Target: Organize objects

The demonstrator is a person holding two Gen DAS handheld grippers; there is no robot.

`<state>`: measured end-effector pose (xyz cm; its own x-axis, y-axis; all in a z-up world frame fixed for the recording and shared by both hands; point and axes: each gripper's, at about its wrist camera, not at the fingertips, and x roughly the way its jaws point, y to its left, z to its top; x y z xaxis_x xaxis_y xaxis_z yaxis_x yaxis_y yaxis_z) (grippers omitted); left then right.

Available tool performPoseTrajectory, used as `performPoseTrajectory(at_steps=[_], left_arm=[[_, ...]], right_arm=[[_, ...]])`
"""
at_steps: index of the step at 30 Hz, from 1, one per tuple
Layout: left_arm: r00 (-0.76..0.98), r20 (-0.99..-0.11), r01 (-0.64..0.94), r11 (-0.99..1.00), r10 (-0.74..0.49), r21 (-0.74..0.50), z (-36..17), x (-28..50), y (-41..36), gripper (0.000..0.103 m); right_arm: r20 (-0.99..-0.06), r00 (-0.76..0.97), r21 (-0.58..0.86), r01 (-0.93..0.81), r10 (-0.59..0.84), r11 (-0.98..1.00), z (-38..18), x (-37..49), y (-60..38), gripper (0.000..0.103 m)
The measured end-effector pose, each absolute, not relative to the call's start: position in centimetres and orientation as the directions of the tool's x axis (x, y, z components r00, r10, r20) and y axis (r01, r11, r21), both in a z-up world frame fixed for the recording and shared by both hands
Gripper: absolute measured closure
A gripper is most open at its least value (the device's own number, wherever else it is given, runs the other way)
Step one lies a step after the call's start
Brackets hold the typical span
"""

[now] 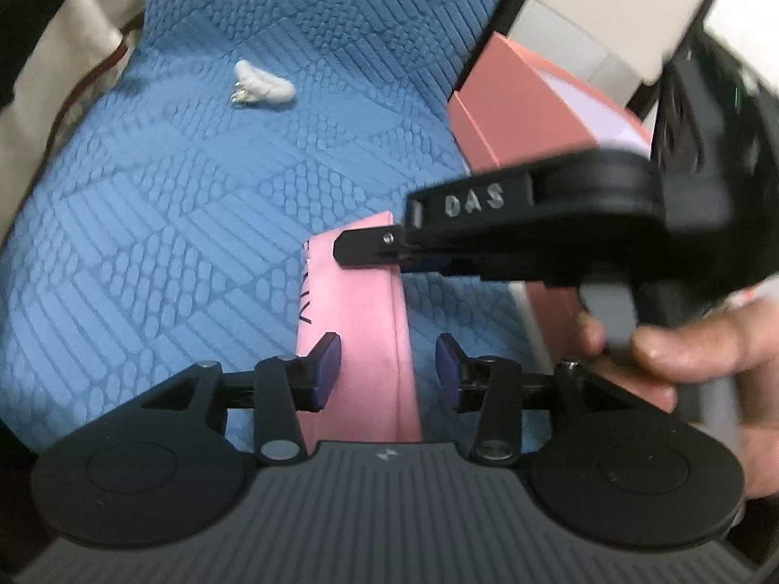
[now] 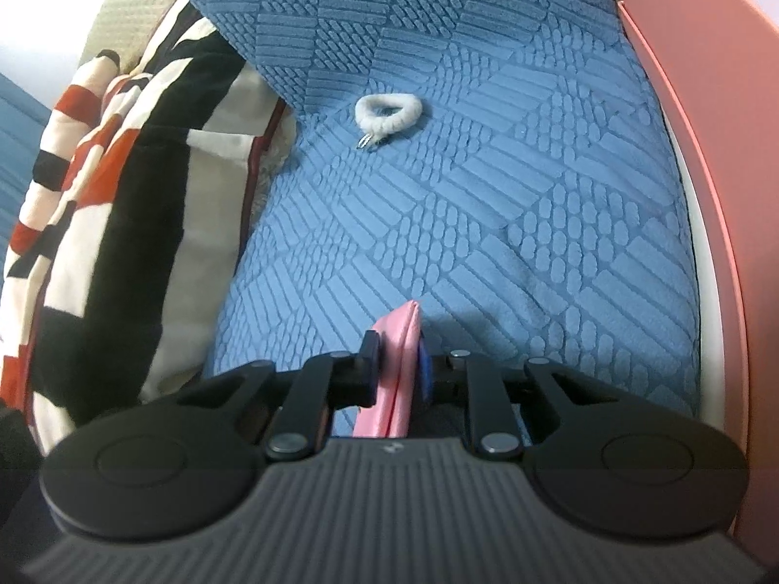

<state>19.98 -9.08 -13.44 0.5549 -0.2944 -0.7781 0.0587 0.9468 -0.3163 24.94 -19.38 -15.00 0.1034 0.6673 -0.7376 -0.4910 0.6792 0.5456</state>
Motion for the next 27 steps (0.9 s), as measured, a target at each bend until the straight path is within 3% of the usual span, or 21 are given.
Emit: performPoseTrajectory(at_steps=[6, 10, 12, 17, 18, 22, 27], left_arm=[[0.570, -0.805, 0.072, 0.985, -0.168, -0.155, -14.1, 20.1, -11.4, 0.055], [0.565, -0.811, 0.049, 0.988, -0.150, -0.148, -14.7, 20.3, -11.2, 0.056], [0.566, -0.810, 0.026, 0.985, -0.153, -0.168, -14.7, 20.4, -10.7, 0.063], [0.566, -0.804, -0.003, 0.975, -0.182, -0.223, -14.8, 20.7, -9.2, 0.090], [0.564, -0.802, -0.012, 0.969, -0.197, -0.246, -14.8, 20.7, -8.9, 0.090], [0.581, -0.778, -0.022, 0.950, -0.240, -0.310, -14.3, 20.6, -8.0, 0.090], [0.617, -0.733, 0.001, 0.931, -0.288, -0.365, -13.3, 20.3, -7.5, 0.090]], right_arm=[[-0.729, 0.097, 0.561, -0.483, 0.678, 0.673, -14.7, 24.9, -19.6, 0.084], [-0.715, 0.093, 0.571, -0.493, 0.693, 0.656, -14.3, 24.7, -19.8, 0.084], [-0.701, 0.088, 0.590, -0.485, 0.708, 0.645, -14.2, 24.8, -19.9, 0.083], [-0.667, 0.087, 0.637, -0.447, 0.740, 0.627, -14.2, 25.2, -20.3, 0.073], [-0.660, 0.079, 0.649, -0.439, 0.747, 0.621, -14.3, 25.3, -20.3, 0.071], [-0.668, 0.100, 0.635, -0.439, 0.737, 0.636, -14.5, 25.4, -20.1, 0.038], [-0.638, 0.059, 0.697, -0.379, 0.768, 0.608, -15.4, 25.8, -20.1, 0.038]])
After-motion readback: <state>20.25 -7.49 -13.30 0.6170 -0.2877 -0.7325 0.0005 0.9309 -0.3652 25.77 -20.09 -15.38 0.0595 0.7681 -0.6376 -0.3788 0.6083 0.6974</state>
